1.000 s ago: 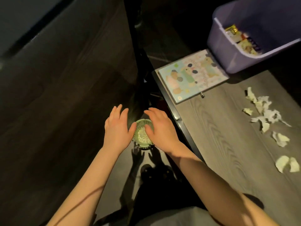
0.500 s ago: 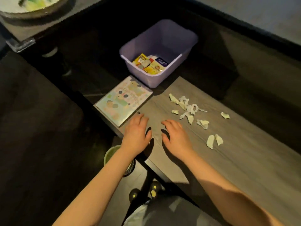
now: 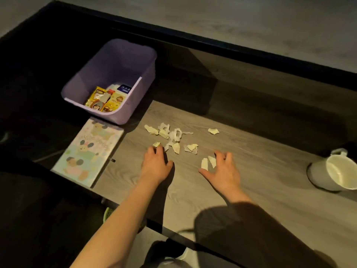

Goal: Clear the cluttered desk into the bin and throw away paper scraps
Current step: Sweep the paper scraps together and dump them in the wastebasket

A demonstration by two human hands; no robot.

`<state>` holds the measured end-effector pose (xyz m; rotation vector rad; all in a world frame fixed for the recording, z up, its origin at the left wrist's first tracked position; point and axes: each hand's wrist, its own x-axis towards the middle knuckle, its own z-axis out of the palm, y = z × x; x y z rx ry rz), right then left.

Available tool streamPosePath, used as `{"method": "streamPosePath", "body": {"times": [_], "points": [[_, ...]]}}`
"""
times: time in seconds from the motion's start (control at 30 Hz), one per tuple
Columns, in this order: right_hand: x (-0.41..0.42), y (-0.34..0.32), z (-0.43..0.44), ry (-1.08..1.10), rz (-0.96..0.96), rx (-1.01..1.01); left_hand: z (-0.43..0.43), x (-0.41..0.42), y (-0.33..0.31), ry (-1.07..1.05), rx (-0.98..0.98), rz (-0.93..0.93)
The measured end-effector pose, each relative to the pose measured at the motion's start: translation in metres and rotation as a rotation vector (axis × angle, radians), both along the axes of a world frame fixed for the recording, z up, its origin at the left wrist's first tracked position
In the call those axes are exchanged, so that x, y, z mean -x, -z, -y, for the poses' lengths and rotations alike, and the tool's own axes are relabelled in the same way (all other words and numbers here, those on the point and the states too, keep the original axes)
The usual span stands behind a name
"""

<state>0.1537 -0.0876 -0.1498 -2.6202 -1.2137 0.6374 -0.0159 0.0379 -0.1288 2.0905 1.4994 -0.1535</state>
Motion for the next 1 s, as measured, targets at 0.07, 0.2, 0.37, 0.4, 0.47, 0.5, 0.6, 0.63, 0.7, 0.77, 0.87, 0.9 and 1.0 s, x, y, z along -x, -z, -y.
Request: {"method": "streamPosePath", "body": {"times": [0.07, 0.2, 0.37, 0.4, 0.47, 0.5, 0.6, 0.63, 0.7, 0.77, 0.87, 0.9, 1.0], "points": [[-0.003, 0.003, -0.001, -0.059, 0.027, 0.011, -0.006, -0.007, 0.002, -0.062, 0.018, 0.018], [-0.009, 0.01, -0.007, -0.191, 0.108, -0.028, -0.016, -0.02, 0.008, -0.142, 0.045, 0.022], [-0.016, 0.023, -0.008, -0.274, 0.245, -0.171, -0.019, -0.032, 0.013, -0.117, -0.04, -0.033], [-0.017, 0.025, -0.009, -0.267, 0.243, -0.193, -0.019, -0.034, 0.014, -0.096, -0.056, -0.044], [-0.019, 0.024, -0.011, -0.229, 0.165, -0.207, -0.021, -0.037, 0.015, -0.049, -0.062, -0.047], [-0.021, 0.023, -0.014, -0.189, 0.1, -0.213, -0.022, -0.039, 0.016, -0.028, -0.056, -0.035], [-0.022, 0.019, -0.026, -0.114, -0.104, -0.236, -0.025, -0.042, 0.017, 0.005, -0.052, 0.034], [-0.021, 0.017, -0.032, -0.105, -0.144, -0.236, -0.026, -0.043, 0.018, 0.009, -0.056, 0.049], [-0.018, 0.013, -0.045, -0.112, -0.193, -0.229, -0.027, -0.042, 0.019, 0.022, -0.062, 0.061], [-0.013, 0.009, -0.056, -0.123, -0.228, -0.206, -0.027, -0.04, 0.02, 0.029, -0.064, 0.094], [-0.008, 0.005, -0.068, -0.233, -0.154, -0.136, -0.026, -0.033, 0.022, -0.018, -0.036, 0.199], [-0.006, 0.005, -0.071, -0.286, -0.101, -0.093, -0.025, -0.03, 0.023, -0.056, -0.017, 0.238], [0.001, 0.009, -0.076, -0.381, 0.075, -0.029, -0.021, -0.02, 0.02, -0.209, 0.061, 0.343]]}}
